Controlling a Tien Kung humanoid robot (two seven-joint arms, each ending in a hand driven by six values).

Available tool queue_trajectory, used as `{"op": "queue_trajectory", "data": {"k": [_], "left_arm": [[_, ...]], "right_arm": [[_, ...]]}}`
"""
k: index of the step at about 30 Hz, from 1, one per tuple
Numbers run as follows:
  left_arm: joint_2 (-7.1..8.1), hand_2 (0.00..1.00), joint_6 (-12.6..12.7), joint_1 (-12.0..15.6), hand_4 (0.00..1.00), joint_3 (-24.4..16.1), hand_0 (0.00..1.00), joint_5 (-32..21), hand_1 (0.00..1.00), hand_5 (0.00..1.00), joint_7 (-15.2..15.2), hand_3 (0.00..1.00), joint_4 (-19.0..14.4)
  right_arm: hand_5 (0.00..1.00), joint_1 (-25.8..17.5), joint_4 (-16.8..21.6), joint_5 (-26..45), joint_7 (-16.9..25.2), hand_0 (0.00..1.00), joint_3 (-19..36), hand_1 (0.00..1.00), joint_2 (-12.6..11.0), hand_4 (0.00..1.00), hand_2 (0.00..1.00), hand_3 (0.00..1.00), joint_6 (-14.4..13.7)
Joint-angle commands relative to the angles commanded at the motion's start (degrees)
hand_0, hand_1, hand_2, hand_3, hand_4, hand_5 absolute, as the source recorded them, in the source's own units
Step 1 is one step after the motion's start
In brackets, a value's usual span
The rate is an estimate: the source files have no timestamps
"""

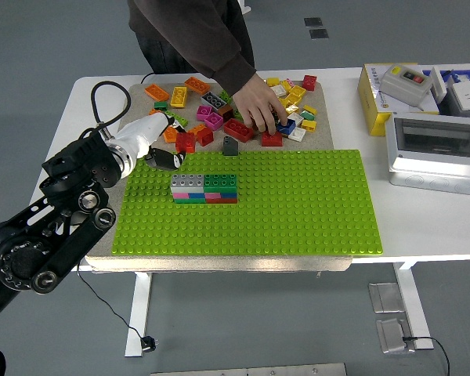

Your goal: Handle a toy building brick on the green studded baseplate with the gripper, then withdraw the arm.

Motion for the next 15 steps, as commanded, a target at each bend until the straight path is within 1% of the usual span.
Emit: {"op": "queue_trajectory", "data": {"k": [4,7,10,15], "left_arm": [[-2.1,0.917,0.2,-1.3,0.571,4.4,0.968,1.5,0.932,0.154,0.2,0.521,1.7],[-3.29,0.917,0.5,-2.2,0.571,6.6,0.968,2.3,0.932,0.154,0.2,0.521,3.1],[-3.92,0.913,0.9,-2.8,0.582,7.6,0.967,3.3,0.926,0.161,0.2,0.518,3.9],[-4.35,0.913,1.3,-3.4,0.582,8.3,0.967,3.7,0.926,0.161,0.2,0.518,4.3]], "right_arm": [[0.804,0.1,0.0,-0.2,0.0,0.687,-0.2,0.643,0.1,0.45,0.644,0.66,0.1],[0.804,0.2,0.0,-0.3,-0.1,0.687,-0.3,0.643,0.3,0.45,0.644,0.66,0.1],[0.805,0.3,0.0,-0.2,0.0,0.687,-0.6,0.645,0.3,0.449,0.643,0.661,0.1],[0.805,0.2,0.0,-0.1,0.0,0.687,-0.6,0.645,0.4,0.449,0.643,0.661,0.1]]}}
